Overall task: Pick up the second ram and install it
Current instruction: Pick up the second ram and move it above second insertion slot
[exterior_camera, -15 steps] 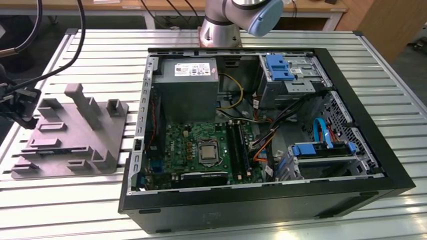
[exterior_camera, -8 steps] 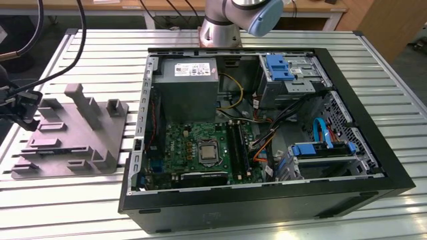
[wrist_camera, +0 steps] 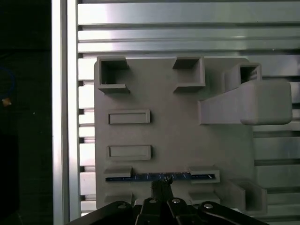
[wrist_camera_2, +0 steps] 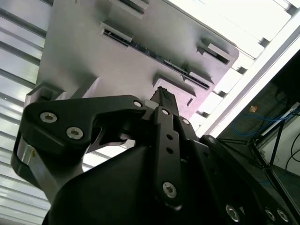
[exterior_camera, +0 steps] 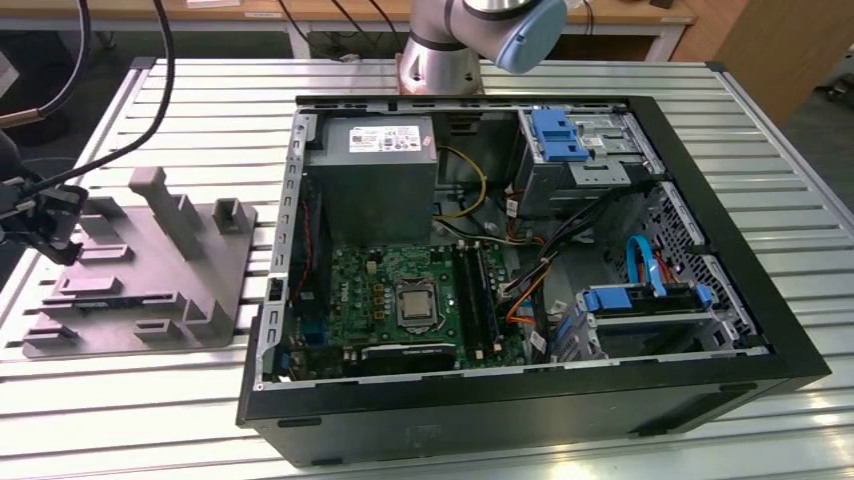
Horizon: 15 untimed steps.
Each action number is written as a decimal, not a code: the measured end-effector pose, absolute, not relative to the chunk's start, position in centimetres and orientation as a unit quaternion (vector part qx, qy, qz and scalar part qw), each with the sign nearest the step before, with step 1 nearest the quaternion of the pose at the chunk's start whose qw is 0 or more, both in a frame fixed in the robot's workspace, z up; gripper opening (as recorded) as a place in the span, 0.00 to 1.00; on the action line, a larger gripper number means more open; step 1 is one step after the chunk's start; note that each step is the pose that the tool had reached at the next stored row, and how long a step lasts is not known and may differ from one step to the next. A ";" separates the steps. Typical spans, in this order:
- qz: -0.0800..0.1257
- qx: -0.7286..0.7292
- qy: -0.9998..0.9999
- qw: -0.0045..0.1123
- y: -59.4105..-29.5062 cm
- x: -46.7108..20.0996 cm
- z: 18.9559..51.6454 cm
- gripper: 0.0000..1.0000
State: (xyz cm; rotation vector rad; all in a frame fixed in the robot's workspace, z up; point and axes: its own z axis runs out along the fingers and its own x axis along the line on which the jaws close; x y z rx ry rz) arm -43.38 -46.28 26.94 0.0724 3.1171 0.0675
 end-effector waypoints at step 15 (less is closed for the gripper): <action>0.021 0.023 0.999 0.011 -46.5 -43.4 24.6 0.10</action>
